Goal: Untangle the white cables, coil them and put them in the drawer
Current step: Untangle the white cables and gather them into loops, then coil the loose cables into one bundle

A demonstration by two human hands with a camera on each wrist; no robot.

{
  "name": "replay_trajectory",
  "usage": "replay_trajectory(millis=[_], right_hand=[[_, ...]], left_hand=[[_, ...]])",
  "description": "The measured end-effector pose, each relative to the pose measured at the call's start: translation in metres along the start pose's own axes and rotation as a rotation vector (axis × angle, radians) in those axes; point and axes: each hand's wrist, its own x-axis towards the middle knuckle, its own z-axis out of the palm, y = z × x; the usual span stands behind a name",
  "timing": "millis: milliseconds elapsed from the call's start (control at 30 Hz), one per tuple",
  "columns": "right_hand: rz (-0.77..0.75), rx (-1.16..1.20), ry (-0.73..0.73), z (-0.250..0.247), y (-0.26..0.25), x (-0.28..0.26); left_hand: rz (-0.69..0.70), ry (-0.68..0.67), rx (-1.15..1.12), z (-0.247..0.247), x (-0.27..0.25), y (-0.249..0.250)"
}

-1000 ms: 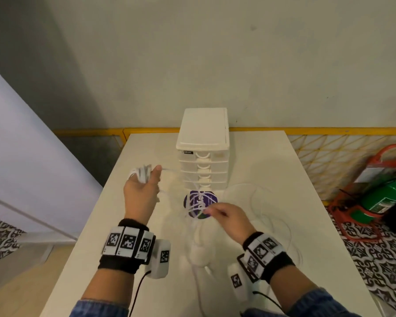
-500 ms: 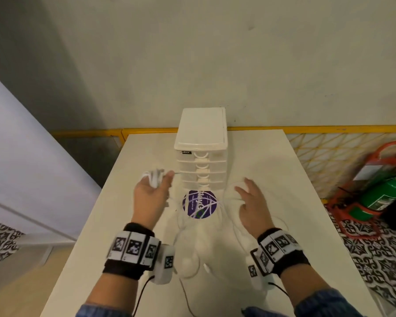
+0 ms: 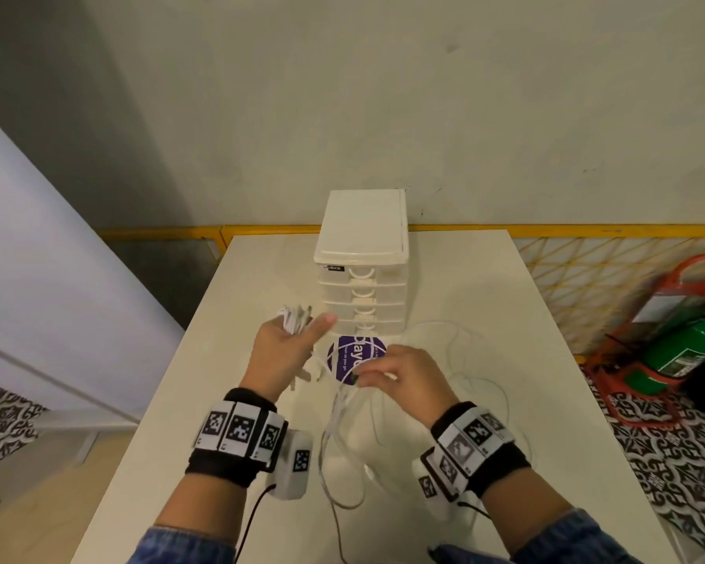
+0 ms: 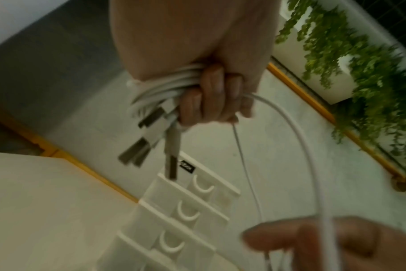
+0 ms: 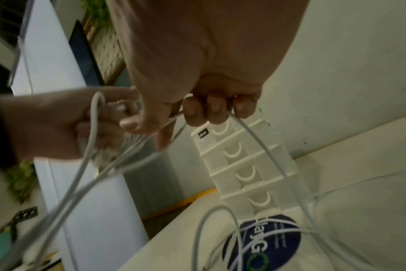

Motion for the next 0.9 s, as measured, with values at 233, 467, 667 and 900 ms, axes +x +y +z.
replay_trajectory(millis=[233,467,667,900], right_hand=[[0.023,0.221,0.411,-0.032,-0.022,0.014],[0.537,-0.393,0.556,-0.076,0.041,-0.001],[-0.249,-0.310,0.042,-0.028,-0.014,0.004],[-0.085,-0.143,0.185,-0.040,-0.022,0.013]], left_hand=[[-0.013,-0.576,0.291,0.025,-0.016,-0.035],[-0.078,-0.344,0.343,0.002,0.002,-0.050],[0.037,-0.381,0.229,0.021,-0.001,-0.026],[0.051,-0.475,0.428,0.008,0.004,-0.032]])
